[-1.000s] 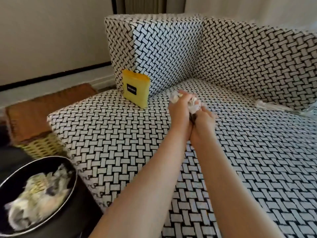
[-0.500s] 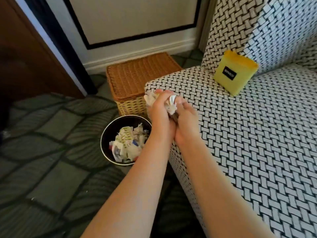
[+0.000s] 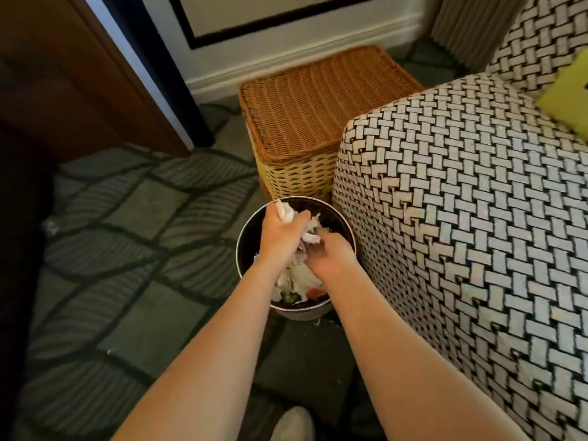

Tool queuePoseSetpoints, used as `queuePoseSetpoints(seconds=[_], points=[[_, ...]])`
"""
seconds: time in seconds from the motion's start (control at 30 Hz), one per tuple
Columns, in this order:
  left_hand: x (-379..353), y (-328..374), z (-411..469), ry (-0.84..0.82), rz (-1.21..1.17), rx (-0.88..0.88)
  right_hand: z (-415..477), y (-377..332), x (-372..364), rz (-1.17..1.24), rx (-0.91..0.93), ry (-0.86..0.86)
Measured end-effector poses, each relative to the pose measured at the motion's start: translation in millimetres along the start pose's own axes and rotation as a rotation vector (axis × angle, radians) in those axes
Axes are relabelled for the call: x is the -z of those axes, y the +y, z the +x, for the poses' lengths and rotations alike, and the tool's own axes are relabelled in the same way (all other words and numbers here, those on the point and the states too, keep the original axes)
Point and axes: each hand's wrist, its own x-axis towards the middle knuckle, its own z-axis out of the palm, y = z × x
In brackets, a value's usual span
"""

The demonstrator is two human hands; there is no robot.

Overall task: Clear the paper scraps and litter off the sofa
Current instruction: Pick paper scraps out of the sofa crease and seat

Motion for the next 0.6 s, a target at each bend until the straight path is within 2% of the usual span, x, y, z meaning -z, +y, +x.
queuePoseSetpoints(seconds=[0.13, 0.27, 0.33, 0.43, 0.53, 0.6], points=[[3.4, -20.0, 18.1, -0.011, 0.240, 0.172, 17.4, -3.7, 5.5, -0.147, -0.018, 0.050], [12.9, -33.2, 21.0, -0.066, 0.467, 0.253, 13.9, -13.4, 19.0, -0.398, -0.100, 0.040], [17.8, -31.0, 18.2, -0.037, 0.515, 0.241, 6.0, -20.1, 23.3, -0.418, -0.120, 0.069], [21.5, -15.7, 9.3, -0.033, 0.458, 0.192, -5.9, -30.3, 25.8, -0.350, -0.086, 0.065], [22.6, 5.5, -2.5, -0.041, 0.459, 0.081, -23.3, -40.6, 20.8, -0.308, -0.053, 0.045], [22.2, 22.3, -13.1, 0.010, 0.418, 0.003, -38.7, -48.0, 13.7, -0.295, -0.043, 0.014]])
